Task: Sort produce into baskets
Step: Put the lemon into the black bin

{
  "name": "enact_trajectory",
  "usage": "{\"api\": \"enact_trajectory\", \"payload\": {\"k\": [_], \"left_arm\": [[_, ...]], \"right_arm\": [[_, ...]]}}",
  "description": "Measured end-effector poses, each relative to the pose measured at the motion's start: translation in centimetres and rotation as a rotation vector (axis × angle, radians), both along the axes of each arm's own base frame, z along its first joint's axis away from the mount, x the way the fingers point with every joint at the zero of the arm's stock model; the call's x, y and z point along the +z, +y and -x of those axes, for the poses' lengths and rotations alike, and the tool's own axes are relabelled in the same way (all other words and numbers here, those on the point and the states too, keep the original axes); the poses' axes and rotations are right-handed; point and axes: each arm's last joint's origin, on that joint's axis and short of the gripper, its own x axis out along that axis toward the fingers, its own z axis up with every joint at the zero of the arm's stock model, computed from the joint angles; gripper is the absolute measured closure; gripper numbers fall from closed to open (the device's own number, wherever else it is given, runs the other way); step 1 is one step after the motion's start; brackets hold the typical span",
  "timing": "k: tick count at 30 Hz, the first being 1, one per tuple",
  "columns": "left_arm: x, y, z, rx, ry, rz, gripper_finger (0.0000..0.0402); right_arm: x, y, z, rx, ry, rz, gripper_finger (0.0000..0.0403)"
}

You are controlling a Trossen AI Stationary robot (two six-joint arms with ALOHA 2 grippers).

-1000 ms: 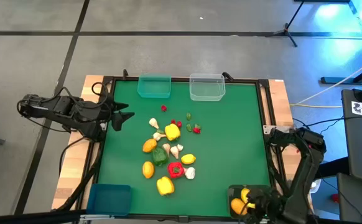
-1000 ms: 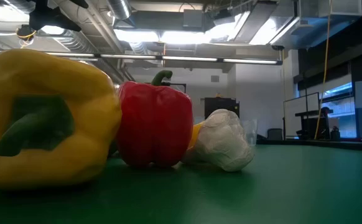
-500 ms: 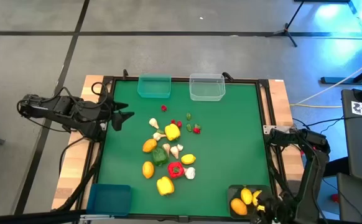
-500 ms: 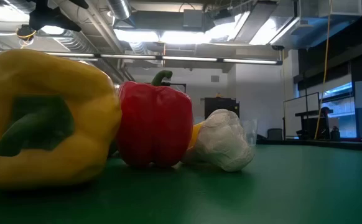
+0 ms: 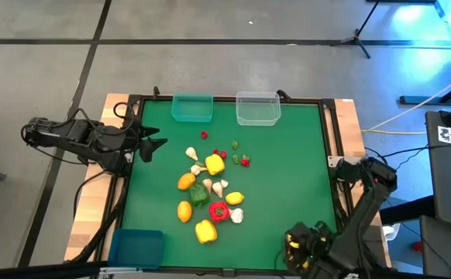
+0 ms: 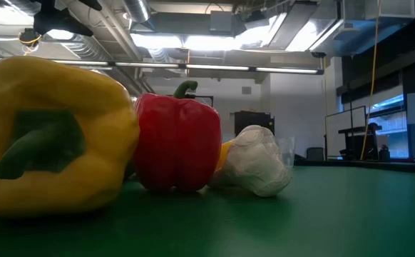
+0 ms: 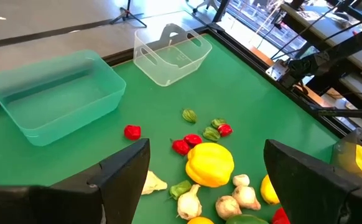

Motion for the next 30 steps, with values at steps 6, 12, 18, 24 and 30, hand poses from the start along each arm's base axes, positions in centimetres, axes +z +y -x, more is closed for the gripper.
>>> {"api": "enact_trajectory", "payload": {"k": [6, 12, 18, 24, 30], "left_arm": [[0.0, 0.0, 0.0, 0.0, 0.006, -0.001, 0.0093], [-0.2, 0.0, 0.1, 0.0, 0.02, -0.004, 0.0093], [-0.2, 0.0, 0.1, 0.001, 0.02, -0.003, 0.0093], [-0.2, 0.0, 0.1, 0.007, 0.016, 0.001, 0.0093], [-0.1, 0.0, 0.1, 0.01, 0.015, 0.001, 0.0093]], "right_arm": [[-0.5, 0.6, 0.6, 0.026, 0.049, -0.013, 0.0219], [-1.5, 0.3, 1.3, 0.011, 0.118, 0.003, 0.0219], [-3.8, 0.7, 1.2, 0.028, 0.111, -0.069, 0.0219], [-3.9, 0.5, 1.2, 0.046, 0.112, -0.05, 0.0219], [-3.9, 0.2, 0.2, 0.113, 0.085, -0.052, 0.0219]]}}
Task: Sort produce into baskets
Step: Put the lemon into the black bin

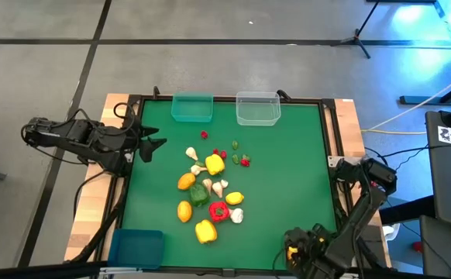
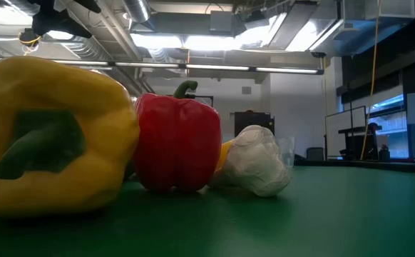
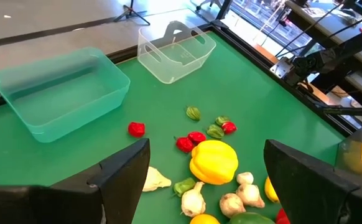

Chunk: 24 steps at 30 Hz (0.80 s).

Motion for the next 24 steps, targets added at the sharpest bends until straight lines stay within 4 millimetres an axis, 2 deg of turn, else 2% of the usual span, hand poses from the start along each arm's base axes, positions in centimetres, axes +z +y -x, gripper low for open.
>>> {"api": "enact_trajectory", "payload": {"k": [5, 15, 24], "left_arm": [[0.01, 0.03, 0.01, 0.009, -0.001, -0.007, 0.0093], [0.01, 0.03, 0.01, 0.009, -0.001, -0.007, 0.0093], [0.01, 0.03, 0.01, 0.009, -0.001, -0.008, 0.0093]], "right_arm": [[-0.01, -0.47, -0.73, 0.027, -0.004, 0.01, 0.0213], [0.0, -0.63, -0.81, 0.023, 0.023, 0.001, 0.0143], [0.02, -0.7, -0.78, 0.018, 0.027, 0.006, 0.0146]]}}
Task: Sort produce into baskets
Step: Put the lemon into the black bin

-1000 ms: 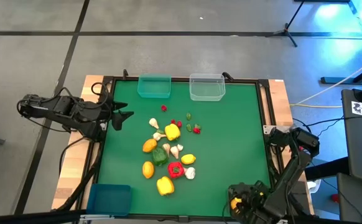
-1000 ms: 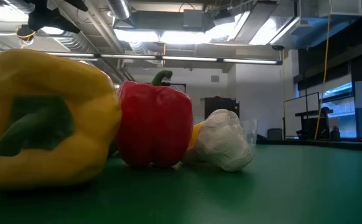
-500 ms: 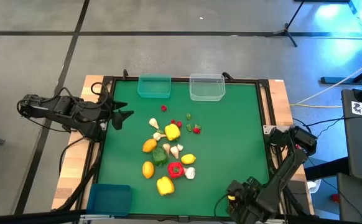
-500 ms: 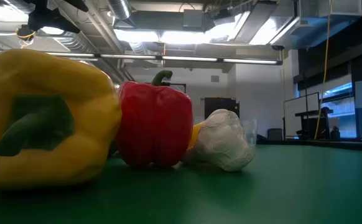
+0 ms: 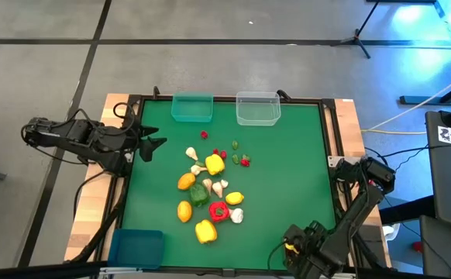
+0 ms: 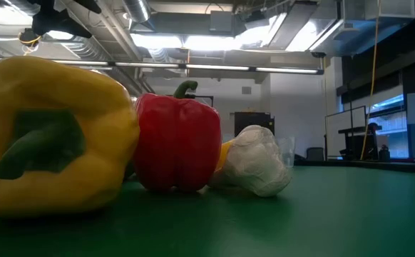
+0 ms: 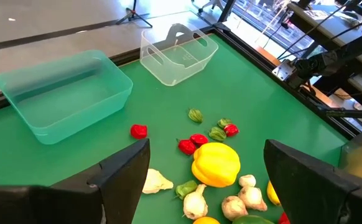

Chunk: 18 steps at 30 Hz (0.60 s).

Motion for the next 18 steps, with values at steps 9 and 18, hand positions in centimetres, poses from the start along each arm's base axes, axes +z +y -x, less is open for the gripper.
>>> {"api": "enact_trajectory", "payload": {"k": [9, 18], "left_arm": [[0.0, 0.0, 0.0, 0.0, 0.0, 0.0, 0.0093], [0.0, 0.0, 0.0, -0.001, 0.001, -0.001, 0.0093]], "right_arm": [[2.7, -0.7, 0.0, -0.01, -0.088, -0.043, 0.0146], [7.3, -3.5, -2.4, -0.081, -0.387, 0.045, 0.0146]]}}
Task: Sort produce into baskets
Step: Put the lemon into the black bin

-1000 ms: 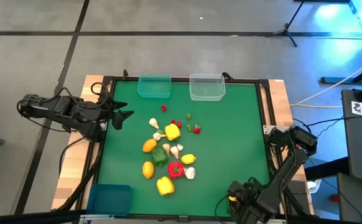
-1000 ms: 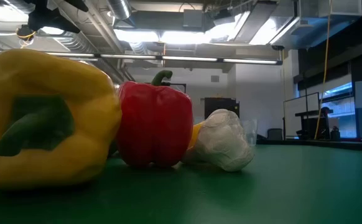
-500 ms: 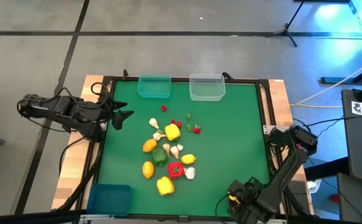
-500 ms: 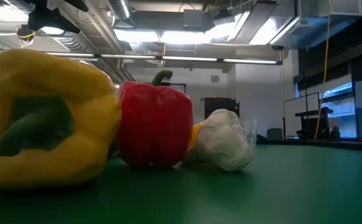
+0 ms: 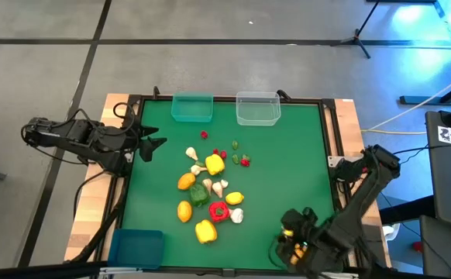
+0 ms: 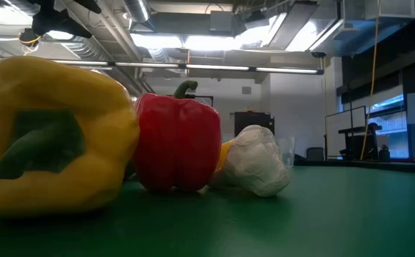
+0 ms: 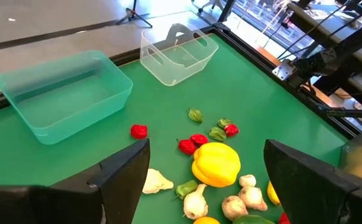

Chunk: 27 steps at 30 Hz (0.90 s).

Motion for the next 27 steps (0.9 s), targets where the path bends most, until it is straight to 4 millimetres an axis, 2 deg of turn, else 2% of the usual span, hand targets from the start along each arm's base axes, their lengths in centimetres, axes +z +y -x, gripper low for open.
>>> {"api": "enact_trajectory", "payload": {"k": [10, 16, 22, 27], "left_arm": [[0.0, 0.0, 0.0, -0.003, 0.003, -0.004, 0.0093], [0.0, 0.0, 0.0, -0.002, 0.004, -0.005, 0.0093], [-0.2, 0.0, 0.2, -0.003, 0.032, -0.011, 0.0093], [-0.3, 0.0, 0.2, 0.003, 0.035, -0.003, 0.0093]], "right_arm": [[-2.4, -5.6, -8.5, 0.148, 0.043, 0.128, 0.0146], [-2.5, -10.0, -12.5, 0.328, 0.017, 0.2, 0.0146], [-2.3, -13.8, -14.6, 0.54, 0.007, 0.226, 0.0146], [-3.3, -15.5, -15.6, 0.671, 0.048, 0.249, 0.0146]]}}
